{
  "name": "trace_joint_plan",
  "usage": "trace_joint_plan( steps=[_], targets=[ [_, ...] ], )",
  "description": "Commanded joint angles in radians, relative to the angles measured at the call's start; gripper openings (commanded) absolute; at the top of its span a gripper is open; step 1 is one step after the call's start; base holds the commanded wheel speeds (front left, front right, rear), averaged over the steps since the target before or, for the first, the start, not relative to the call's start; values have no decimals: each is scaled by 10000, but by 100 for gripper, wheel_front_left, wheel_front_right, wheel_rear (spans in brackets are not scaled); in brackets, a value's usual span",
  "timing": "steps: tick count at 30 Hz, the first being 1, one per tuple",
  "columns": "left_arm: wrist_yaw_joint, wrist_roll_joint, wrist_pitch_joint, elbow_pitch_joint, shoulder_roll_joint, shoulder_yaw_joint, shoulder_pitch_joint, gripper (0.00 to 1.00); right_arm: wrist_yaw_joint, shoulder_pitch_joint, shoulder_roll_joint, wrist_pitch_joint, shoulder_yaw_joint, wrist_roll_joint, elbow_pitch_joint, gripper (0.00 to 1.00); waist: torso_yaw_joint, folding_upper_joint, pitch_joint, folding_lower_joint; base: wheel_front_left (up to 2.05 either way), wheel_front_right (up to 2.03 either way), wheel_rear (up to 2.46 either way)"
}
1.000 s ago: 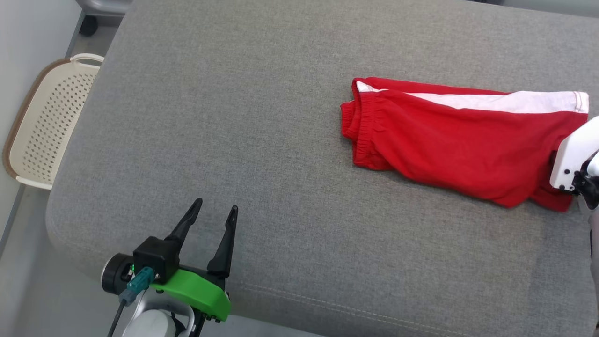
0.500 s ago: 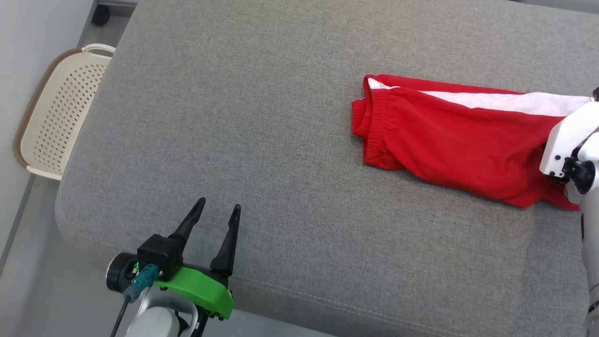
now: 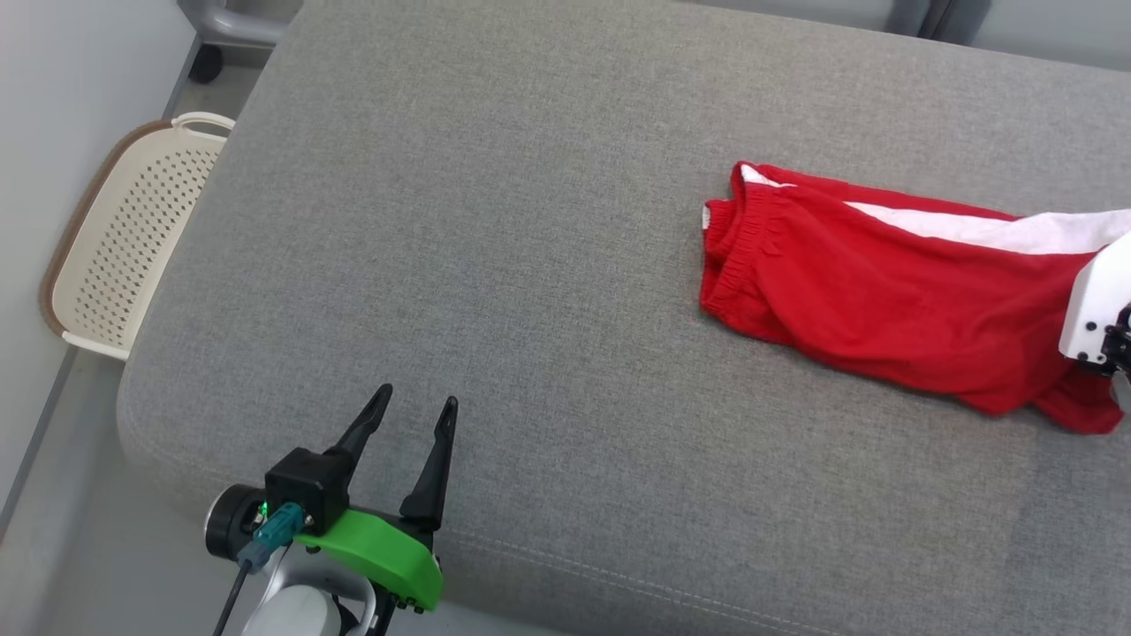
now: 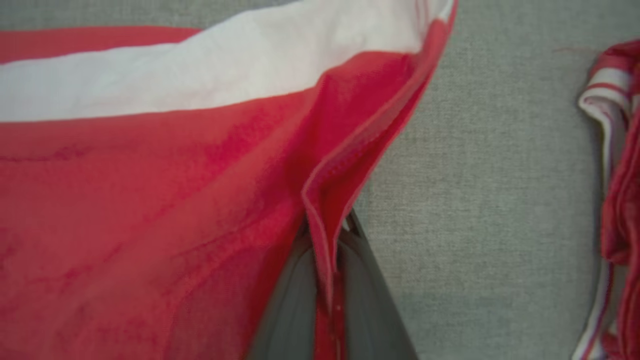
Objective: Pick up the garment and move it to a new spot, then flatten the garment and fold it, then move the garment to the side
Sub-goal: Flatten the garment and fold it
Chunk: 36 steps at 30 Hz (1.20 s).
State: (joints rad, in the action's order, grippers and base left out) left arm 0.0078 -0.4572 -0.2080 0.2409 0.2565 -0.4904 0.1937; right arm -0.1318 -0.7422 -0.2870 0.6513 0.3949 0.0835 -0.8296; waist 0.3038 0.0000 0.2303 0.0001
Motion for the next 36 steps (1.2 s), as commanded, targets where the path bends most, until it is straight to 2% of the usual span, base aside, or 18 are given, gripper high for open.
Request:
trace_joint_plan(
  steps=[1, 4, 7, 14, 21, 36],
  targets=[
    [-13, -85, -16, 20, 33, -22, -108, 100, 23, 129, -179, 61, 54, 123, 46, 0, 26, 0, -185, -1, 0, 0, 0],
    [17, -118, -1, 27, 41, -42, -171, 100, 21, 99, -268, 191, -19, 305, 175, 0, 50, 0, -408, -1, 0, 0, 0],
    [34, -160, 64, 57, 52, -89, -261, 100, 20, -81, -73, 397, -246, 159, 325, 0, 79, 0, -680, -1, 0, 0, 0],
    [64, -255, 107, 83, 108, -137, -495, 100, 20, -433, 478, 888, -1663, -684, 606, 0, 162, 0, -1218, -1, 0, 0, 0],
    [23, -312, 147, 13, 57, -293, -590, 100, 18, -720, 933, 1040, -2512, -1051, 486, 0, 546, 0, -1368, -1, 0, 0, 0],
    [-33, -348, 113, 152, -64, -588, -704, 100, 17, -1161, 1434, 248, -1726, -72, -786, 0, 1950, 0, -1338, -1, 0, 0, 0]
  ],
)
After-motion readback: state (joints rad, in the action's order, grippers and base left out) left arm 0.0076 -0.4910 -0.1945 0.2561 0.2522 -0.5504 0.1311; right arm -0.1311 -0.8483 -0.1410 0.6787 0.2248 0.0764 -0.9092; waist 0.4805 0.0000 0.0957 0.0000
